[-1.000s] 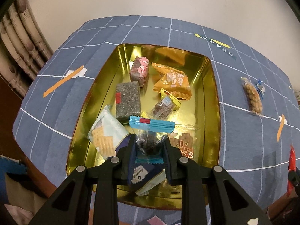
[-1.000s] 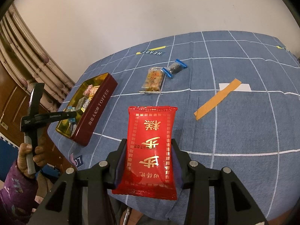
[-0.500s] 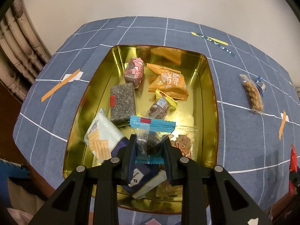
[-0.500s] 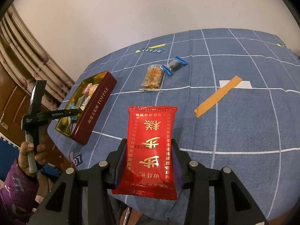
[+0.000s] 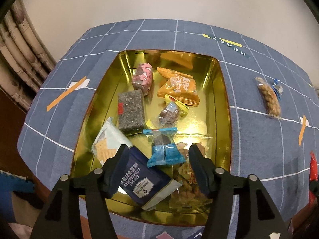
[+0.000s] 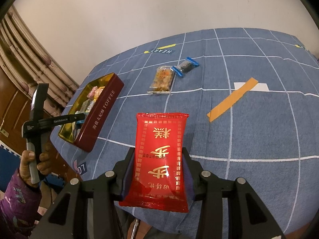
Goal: Organize snacks
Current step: 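Lower the blue-clipped bag into the tin and open the left tool, then carry the red wrapped packet over the tin with the right tool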
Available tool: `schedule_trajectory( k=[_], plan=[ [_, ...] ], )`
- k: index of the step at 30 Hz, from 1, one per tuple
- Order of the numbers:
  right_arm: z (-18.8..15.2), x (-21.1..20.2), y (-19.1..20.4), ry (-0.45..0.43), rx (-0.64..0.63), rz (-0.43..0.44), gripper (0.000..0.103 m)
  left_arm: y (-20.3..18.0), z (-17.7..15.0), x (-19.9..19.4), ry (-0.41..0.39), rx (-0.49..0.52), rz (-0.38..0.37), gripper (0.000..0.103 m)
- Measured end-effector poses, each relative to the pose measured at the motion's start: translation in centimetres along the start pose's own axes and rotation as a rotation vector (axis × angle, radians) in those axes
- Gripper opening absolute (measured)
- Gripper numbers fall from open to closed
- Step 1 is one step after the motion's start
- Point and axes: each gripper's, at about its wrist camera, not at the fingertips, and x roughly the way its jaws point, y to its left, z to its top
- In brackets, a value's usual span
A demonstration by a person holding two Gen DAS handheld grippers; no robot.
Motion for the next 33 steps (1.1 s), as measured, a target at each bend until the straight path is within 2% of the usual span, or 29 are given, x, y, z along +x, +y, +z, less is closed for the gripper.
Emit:
schedule_trajectory(
  k=[6,14,23,29,33],
  plan=[
    [0.1,0.0,0.1,-0.002,0.001,0.003,0.044,0.3,-0.1,-1.7,-0.022,-0.02,0.015,0.06],
    [1.5,-0.6,2.0,-0.011,-0.045,0.022,0.044,1.5,-1.1,-5.6,-0.061,-0.067,0.056,0.073],
    [4.8,-0.3,8.0,-0.026,-0.167,0.083,0.044,3.2,-3.1,-8.1,-0.062,-0.096,0.064,0.077],
    [7.3,1.4,13.1,-0.022,-0.234,0.133,0.044,4.6,-3.9,-8.7,-0.087,-0.118,0.09,0.081],
    [8.6,3.2,15.2,-0.001,-0.23,0.169,0.044,5.5,-4.0,-8.4,-0.084,-0.143,0.082,0.082]
  ],
)
